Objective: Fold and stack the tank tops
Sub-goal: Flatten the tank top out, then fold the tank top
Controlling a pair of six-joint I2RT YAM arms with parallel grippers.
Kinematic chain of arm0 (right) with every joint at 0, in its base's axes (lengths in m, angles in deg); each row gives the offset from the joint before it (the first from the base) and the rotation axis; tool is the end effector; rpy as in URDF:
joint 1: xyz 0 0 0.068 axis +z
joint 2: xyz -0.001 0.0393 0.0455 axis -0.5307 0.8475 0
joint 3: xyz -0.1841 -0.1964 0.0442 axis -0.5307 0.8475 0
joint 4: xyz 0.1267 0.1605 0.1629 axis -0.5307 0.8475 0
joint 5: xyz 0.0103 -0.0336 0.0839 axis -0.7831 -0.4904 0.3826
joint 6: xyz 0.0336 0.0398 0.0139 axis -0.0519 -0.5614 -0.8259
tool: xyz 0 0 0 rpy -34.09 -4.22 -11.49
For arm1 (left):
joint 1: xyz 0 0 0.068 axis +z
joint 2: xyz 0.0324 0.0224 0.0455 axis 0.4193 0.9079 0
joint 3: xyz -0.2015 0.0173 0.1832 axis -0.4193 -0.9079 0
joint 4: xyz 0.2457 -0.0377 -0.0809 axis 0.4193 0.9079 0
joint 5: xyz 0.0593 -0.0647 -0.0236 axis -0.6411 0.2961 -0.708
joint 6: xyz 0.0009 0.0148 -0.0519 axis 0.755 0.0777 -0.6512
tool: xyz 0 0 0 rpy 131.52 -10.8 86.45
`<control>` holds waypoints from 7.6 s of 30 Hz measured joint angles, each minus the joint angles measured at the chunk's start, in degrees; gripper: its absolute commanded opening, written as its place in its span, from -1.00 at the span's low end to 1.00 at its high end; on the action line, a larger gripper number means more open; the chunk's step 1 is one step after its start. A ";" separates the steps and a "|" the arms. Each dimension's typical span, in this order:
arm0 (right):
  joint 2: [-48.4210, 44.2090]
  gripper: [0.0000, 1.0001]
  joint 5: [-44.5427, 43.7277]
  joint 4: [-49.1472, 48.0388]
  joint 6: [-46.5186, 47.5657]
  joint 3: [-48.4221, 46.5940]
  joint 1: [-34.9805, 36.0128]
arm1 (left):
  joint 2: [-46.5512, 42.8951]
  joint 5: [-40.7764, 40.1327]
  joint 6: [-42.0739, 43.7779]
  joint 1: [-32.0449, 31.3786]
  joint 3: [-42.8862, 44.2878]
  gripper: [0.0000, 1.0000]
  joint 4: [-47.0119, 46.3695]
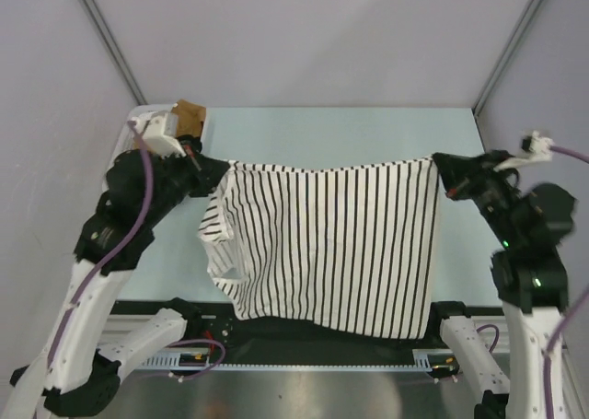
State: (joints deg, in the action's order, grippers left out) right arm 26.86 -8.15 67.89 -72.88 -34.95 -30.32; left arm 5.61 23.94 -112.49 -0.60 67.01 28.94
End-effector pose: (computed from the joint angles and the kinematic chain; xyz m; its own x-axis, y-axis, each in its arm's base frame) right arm 0.0820 0.0136 0.4734 -0.0083 0.3652 -0.9309 -0.3679 0.8645 0.3424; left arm 0.1271 -0.0610 0.4617 -0.3886 -0.3572 -0.8493 0.2940 0.8255 -0.4817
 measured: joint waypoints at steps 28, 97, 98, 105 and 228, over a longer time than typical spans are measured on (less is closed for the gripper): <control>84.67 0.79 -9.31 -34.77 -14.23 -20.39 -4.68 | 81.99 9.66 -0.68 15.08 38.60 1.00 -19.98; 12.83 -1.00 -31.15 4.28 -25.75 46.95 3.48 | 12.20 -6.36 -27.69 -22.64 -57.99 0.21 -34.07; 12.79 -1.00 -31.15 4.17 -25.77 46.97 3.48 | 13.03 -6.93 -28.44 -22.67 -57.96 0.20 -35.23; 12.74 -1.00 -31.10 3.98 -25.77 46.97 3.39 | 20.13 -11.37 -33.99 -22.75 -56.78 -0.59 -41.53; 94.60 -1.00 -20.59 -9.07 4.28 -29.68 0.68 | 86.42 -0.31 3.74 6.08 33.79 -0.58 -8.68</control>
State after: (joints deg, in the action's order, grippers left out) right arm 121.45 -28.74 58.82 -68.60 -64.63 -29.64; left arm 92.03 23.64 -108.75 5.48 100.80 20.26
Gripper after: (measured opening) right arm 0.026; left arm 0.335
